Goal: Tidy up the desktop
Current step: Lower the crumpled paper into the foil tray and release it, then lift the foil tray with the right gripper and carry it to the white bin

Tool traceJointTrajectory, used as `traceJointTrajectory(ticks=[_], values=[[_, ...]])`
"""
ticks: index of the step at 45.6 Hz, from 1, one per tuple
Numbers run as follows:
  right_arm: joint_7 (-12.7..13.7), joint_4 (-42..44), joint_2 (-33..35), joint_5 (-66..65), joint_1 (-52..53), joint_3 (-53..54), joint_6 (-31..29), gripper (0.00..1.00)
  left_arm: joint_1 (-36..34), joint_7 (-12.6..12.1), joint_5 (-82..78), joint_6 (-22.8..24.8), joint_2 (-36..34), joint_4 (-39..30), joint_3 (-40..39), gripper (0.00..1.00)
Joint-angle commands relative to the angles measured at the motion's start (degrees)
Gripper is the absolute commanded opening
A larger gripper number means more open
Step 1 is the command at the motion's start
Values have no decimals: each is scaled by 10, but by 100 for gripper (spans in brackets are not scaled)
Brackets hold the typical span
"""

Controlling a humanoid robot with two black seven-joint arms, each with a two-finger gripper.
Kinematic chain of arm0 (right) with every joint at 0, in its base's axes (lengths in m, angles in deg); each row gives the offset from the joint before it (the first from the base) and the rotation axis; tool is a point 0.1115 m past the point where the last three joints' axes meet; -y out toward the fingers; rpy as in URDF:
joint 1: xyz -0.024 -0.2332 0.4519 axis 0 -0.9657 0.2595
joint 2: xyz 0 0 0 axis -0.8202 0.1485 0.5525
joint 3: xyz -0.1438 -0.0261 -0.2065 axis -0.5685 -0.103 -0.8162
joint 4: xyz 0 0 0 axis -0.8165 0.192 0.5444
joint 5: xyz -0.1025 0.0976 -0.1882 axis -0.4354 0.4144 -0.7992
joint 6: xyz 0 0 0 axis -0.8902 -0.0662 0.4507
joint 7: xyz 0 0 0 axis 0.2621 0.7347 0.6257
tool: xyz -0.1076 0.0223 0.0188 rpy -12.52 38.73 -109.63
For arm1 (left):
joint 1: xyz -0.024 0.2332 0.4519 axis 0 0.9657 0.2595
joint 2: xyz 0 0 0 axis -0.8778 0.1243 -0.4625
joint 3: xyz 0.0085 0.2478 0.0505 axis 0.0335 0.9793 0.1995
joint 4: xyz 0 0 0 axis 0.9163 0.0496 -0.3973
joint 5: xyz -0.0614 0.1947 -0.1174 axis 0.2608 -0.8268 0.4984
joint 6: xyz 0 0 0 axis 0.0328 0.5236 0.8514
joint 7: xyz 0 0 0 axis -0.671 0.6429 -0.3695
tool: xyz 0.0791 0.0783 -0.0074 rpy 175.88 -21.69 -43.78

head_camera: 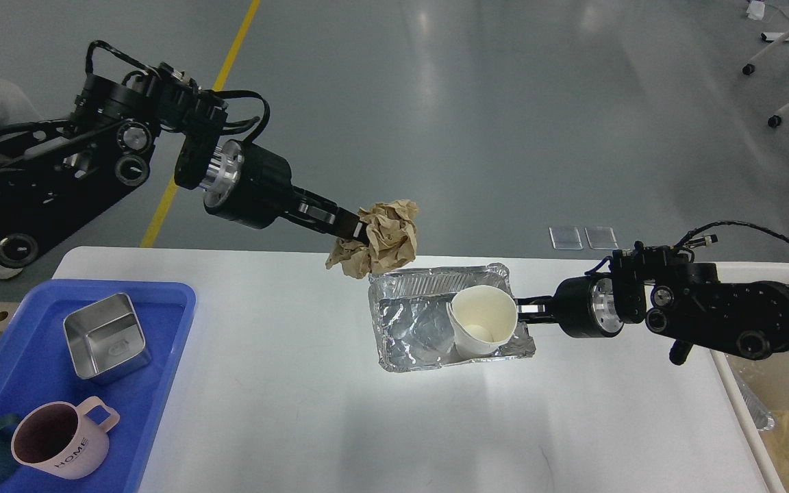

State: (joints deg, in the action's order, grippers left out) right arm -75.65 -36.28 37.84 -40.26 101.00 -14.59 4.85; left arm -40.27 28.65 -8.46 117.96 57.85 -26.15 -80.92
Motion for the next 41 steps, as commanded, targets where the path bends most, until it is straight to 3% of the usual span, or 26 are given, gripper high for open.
traceJointTrajectory(ticks=[1, 13, 22, 33, 41], values=[[0, -7, 1, 0, 5, 0, 0, 0, 10, 0, -14, 0, 34, 20, 1, 9], [0, -19, 1, 19, 20, 0, 0, 0, 31, 0, -42, -17, 94, 71, 2, 11], [0, -19, 1, 20, 24, 0, 0, 0, 36, -1, -45, -62, 125, 94, 43, 19], [0, -20, 2, 20, 24, 0, 0, 0, 41, -29, -37, -79, 129, 96, 40, 59], [0, -20, 3, 20, 24, 0, 0, 0, 41, -29, -36, -89, 126, 96, 35, 74]])
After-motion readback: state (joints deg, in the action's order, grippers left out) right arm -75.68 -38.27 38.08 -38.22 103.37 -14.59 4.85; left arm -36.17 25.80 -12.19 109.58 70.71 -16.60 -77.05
